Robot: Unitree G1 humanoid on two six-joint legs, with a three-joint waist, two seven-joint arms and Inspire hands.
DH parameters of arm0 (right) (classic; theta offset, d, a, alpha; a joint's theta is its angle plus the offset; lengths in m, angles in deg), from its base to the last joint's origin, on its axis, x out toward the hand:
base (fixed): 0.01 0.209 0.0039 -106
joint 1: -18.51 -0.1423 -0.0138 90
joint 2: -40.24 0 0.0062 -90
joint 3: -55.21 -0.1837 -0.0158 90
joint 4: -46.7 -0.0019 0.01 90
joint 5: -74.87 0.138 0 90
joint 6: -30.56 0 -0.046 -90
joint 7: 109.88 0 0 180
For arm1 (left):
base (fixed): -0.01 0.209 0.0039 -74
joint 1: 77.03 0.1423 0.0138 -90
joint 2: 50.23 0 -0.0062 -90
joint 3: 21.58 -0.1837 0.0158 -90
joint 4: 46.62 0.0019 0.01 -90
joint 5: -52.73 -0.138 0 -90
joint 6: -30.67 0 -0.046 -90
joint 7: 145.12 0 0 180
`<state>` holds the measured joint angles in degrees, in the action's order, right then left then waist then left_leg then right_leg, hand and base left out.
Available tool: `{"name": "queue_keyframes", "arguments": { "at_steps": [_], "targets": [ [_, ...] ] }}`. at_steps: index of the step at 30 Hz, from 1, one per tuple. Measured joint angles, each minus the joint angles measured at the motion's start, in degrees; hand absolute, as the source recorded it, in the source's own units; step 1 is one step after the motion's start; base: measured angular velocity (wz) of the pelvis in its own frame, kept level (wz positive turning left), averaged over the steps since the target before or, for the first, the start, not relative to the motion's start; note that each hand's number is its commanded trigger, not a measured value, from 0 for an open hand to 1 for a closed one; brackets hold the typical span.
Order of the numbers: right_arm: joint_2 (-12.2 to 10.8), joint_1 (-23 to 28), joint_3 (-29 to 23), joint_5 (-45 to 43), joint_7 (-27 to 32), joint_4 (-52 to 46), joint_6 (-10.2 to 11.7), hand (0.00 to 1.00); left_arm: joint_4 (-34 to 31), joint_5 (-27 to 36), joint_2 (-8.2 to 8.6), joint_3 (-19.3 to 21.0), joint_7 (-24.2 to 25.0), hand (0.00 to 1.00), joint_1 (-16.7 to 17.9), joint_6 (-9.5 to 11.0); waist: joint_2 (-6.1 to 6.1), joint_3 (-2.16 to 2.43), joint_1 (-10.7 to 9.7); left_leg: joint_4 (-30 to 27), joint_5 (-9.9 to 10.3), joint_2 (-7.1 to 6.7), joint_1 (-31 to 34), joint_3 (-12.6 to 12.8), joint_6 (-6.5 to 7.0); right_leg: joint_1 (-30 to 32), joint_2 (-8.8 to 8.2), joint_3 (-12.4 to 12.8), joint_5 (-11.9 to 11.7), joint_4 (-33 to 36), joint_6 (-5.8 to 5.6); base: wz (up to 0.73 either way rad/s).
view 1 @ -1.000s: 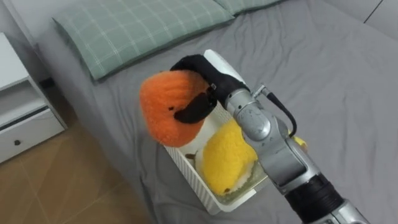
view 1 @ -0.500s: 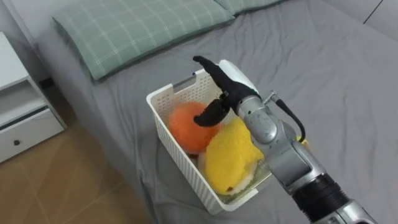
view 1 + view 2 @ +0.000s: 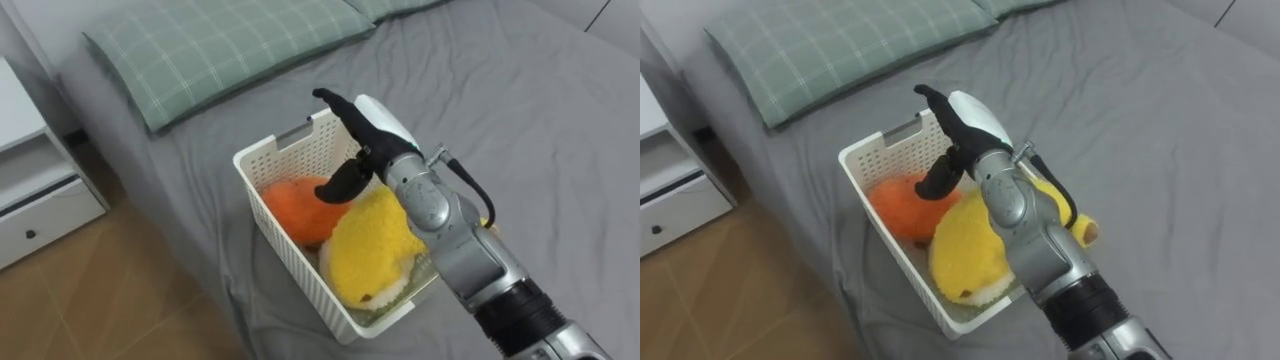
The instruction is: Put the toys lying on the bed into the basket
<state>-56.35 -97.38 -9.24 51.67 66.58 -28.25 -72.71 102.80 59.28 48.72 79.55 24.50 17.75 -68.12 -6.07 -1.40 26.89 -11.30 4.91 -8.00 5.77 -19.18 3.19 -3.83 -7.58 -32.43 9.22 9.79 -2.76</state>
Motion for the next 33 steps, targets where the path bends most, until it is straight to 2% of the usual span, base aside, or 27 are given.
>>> {"name": "queue_keyframes", "arguments": {
  "at_steps": [5,9,12,14,16,17,19,20,22,23,27,28,30,31,33],
  "targets": [
    [0.1,0.0,-1.5,0.0,0.0,0.0,1.0,0.0,0.0,-1.7,0.03,0.0,-0.2,0.0,0.2,0.0,-0.22,0.16,-0.1,0.4,0.1,0.48,-1.1,1.6,0.12,-0.1,-0.06,1.7,0.0,0.0,0.05,-0.19],
    [0.5,0.1,-3.4,0.1,-0.2,0.0,1.4,0.0,0.0,-1.7,0.13,0.0,-0.2,0.0,0.4,0.0,-0.35,0.26,-0.4,1.0,0.2,1.07,-2.6,4.3,0.44,-0.2,0.1,4.3,-0.1,0.6,0.09,-0.31],
    [0.7,0.1,-4.6,0.4,-0.2,-0.1,1.8,0.0,0.3,-1.2,0.07,-0.3,-0.2,0.0,0.3,0.1,-0.47,0.35,-1.9,1.0,0.6,1.52,-2.8,6.2,0.74,0.3,0.17,6.0,-0.1,0.9,0.13,-0.3],
    [0.9,0.1,-4.6,0.5,-0.2,-0.1,2.1,0.0,0.4,-0.4,-0.06,-1.1,-0.3,0.0,0.2,0.1,-0.38,0.34,-2.7,1.2,0.8,1.91,-3.3,7.7,0.91,0.4,0.39,7.7,-0.4,0.9,0.15,-0.46],
    [1.2,0.1,-4.6,1.0,-0.2,-0.7,2.2,0.0,0.6,-0.4,-0.13,-1.4,-0.1,0.0,0.1,0.1,-0.2,0.38,-3.4,1.7,1.2,2.55,-4.1,10.4,1.07,1.0,0.85,10.6,-1.0,0.8,0.28,-0.61],
    [1.5,0.2,-4.6,1.1,-0.2,-1.1,2.2,0.0,0.9,-0.4,-0.15,-1.4,-0.1,0.0,-0.1,0.1,-0.06,0.39,-3.9,1.6,1.3,2.68,-4.4,11.0,1.17,1.0,0.88,11.1,-1.0,0.8,0.27,-0.5],
    [2.0,1.4,-6.7,0.7,-0.2,-4.5,2.5,0.0,1.8,-0.8,-0.11,-1.4,0.1,0.0,0.0,0.1,0.6,0.8,-6.4,1.7,1.6,2.92,-4.8,12.9,1.51,1.4,0.92,12.9,-1.3,0.9,0.09,-0.41],
    [2.1,2.0,-7.5,0.5,0.1,-5.6,2.7,0.0,2.0,-1.2,-0.11,-1.4,0.1,0.0,-0.1,0.1,0.75,0.96,-6.5,1.8,1.7,3.06,-4.9,13.7,1.61,1.8,1.01,13.7,-1.4,0.9,0.05,-0.61],
    [2.5,4.5,-10.6,0.6,1.6,-8.1,3.8,0.0,2.5,-2.4,-0.32,-1.1,0.1,0.0,0.1,0.1,1.45,0.93,-7.9,2.3,2.1,3.53,-6.2,16.4,1.89,1.8,1.39,16.6,-1.8,0.9,-0.03,-0.63],
    [2.6,5.1,-11.4,0.6,1.7,-8.4,3.8,0.0,2.5,-2.4,-0.34,-1.2,0.0,0.0,0.2,0.2,1.52,0.95,-8.4,2.6,2.1,3.62,-6.6,17.0,1.94,1.8,1.46,17.0,-1.8,0.9,-0.08,-0.51],
    [3.0,7.8,-15.6,1.8,2.2,-8.7,3.9,0.0,3.0,-2.3,-0.24,-1.2,-0.2,0.0,0.3,1.0,1.84,0.91,-12.1,3.7,2.8,4.36,-8.5,20.9,2.03,2.0,2.2,21.2,-2.1,0.9,-0.08,-0.5],
    [3.5,8.2,-16.3,2.1,2.3,-8.9,4.0,0.0,3.3,-2.3,-0.24,-1.2,-0.2,0.0,0.3,1.5,1.84,0.99,-13.9,3.6,3.1,4.53,-8.4,21.4,2.01,2.0,2.36,21.5,-2.2,0.8,-0.08,-0.33],
    [4.4,9.2,-17.9,2.2,2.3,-9.2,4.6,0.0,3.3,-2.4,-0.23,-1.1,-0.1,0.0,0.0,1.7,1.67,1.27,-15.7,3.7,3.4,4.74,-8.4,22.4,1.94,2.8,2.7,22.7,-2.2,0.9,-0.01,-0.3],
    [4.3,9.5,-19.6,2.7,2.3,-9.2,4.6,0.0,3.3,-2.4,-0.17,-1.2,-0.1,0.0,-0.2,1.7,1.73,1.25,-17.1,3.7,3.6,5.01,-8.6,23.3,1.87,2.9,2.96,23.2,-2.3,0.8,0.08,-0.36],
    [4.4,10.5,-22.4,3.9,2.8,-9.2,4.7,0.0,3.6,-2.3,0.05,-0.6,-0.2,0.0,0.0,1.3,1.99,1.31,-18.4,3.8,4.0,5.39,-9.3,24.5,1.73,2.8,3.46,24.5,-2.4,0.8,0.1,-0.35]
  ]
}}
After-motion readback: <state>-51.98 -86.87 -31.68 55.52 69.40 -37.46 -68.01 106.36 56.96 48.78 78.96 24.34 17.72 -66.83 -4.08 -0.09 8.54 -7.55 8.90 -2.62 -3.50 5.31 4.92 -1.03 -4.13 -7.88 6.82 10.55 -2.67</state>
